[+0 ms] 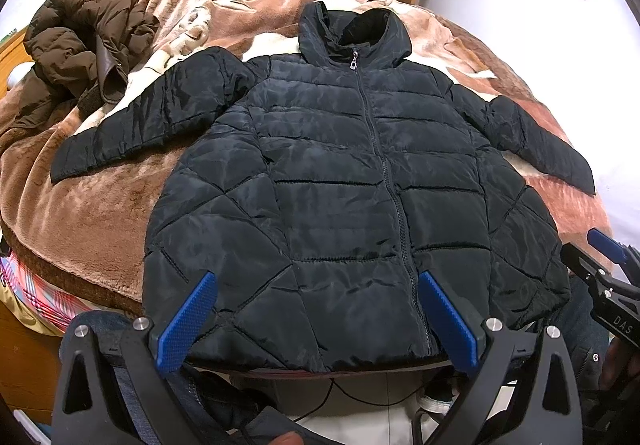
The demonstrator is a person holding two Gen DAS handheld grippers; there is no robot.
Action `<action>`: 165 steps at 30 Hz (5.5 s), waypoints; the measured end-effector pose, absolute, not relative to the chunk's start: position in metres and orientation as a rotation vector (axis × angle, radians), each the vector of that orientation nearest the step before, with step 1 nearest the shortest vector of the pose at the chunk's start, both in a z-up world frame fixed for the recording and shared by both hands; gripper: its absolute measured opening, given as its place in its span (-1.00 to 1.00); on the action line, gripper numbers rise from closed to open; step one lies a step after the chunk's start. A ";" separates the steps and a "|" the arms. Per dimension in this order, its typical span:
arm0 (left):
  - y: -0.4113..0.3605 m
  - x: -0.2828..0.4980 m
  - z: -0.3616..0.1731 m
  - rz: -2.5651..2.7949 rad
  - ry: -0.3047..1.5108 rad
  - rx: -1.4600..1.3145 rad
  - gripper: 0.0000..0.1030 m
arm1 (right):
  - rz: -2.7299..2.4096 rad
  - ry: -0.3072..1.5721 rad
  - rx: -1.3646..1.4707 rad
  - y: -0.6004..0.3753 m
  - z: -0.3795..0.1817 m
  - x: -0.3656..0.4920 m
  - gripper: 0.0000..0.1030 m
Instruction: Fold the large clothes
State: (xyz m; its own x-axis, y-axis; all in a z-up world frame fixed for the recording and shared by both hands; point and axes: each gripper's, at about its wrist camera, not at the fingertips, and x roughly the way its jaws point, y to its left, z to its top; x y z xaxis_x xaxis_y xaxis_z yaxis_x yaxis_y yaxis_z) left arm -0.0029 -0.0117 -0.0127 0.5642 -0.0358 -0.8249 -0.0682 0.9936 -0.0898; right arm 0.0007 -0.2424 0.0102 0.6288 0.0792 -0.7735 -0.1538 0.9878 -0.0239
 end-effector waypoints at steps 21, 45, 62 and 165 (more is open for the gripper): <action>-0.012 0.000 -0.016 0.006 0.984 -0.121 0.97 | 0.136 0.884 -0.088 -0.242 0.009 0.003 0.54; 0.087 0.069 -0.012 0.129 0.893 -0.257 0.96 | 0.205 0.855 -0.096 -0.213 0.024 0.081 0.54; 0.253 0.142 -0.084 0.335 0.903 -0.557 0.94 | 0.253 0.933 -0.122 -0.171 -0.016 0.192 0.54; 0.128 0.310 -0.065 -0.081 0.878 -0.330 0.41 | 0.114 0.948 0.003 -0.248 -0.055 0.305 -0.21</action>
State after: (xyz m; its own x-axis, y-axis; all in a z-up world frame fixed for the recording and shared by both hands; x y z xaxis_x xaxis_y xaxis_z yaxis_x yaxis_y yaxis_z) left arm 0.3097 0.1279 -0.0648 0.6394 -0.2038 -0.7414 -0.0654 0.9463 -0.3165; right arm 0.3053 -0.2479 -0.0552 0.5779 0.0988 -0.8101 -0.0960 0.9940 0.0528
